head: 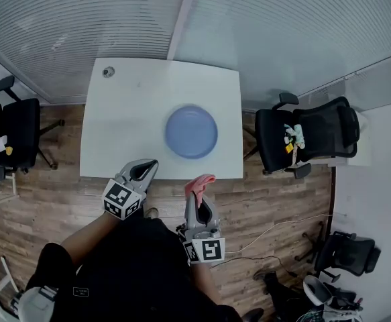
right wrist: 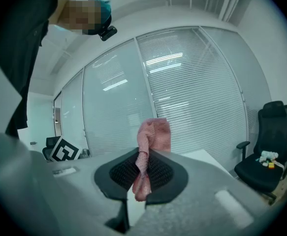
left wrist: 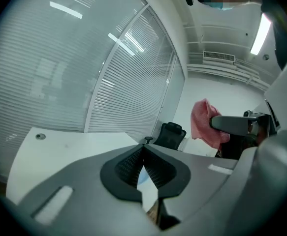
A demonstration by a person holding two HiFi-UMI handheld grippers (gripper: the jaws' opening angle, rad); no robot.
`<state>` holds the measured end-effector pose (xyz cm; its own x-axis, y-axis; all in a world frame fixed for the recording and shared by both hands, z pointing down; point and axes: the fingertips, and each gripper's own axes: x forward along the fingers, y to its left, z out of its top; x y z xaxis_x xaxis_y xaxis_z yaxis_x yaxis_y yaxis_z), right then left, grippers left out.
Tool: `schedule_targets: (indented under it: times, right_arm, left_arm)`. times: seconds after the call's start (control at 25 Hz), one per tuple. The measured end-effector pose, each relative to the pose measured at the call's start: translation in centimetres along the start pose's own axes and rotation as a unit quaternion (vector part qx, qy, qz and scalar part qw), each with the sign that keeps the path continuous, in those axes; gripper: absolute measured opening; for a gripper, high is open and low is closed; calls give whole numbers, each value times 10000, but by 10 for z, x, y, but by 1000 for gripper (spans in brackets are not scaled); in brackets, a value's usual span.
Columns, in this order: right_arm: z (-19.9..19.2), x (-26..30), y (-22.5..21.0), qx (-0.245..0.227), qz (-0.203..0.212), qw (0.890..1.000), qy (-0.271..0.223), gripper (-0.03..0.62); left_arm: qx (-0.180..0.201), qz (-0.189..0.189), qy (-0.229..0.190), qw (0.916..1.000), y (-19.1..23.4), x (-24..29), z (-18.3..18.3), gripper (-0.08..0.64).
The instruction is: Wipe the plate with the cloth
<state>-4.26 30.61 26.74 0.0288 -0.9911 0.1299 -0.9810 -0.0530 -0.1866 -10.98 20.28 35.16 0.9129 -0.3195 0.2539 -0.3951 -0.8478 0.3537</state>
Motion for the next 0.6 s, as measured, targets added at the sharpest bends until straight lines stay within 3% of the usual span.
schedule_targets:
  times: [0.32,0.6]
  right_arm:
    - [-5,69,1,-123,-111,9996,237,25]
    - [-18,102,-10,-396,-61,9980,493,25]
  left_arm:
    - [-168,-158,312,9992,61,26,1,3]
    - [-418,-153,652,9969,89,52,-18,3]
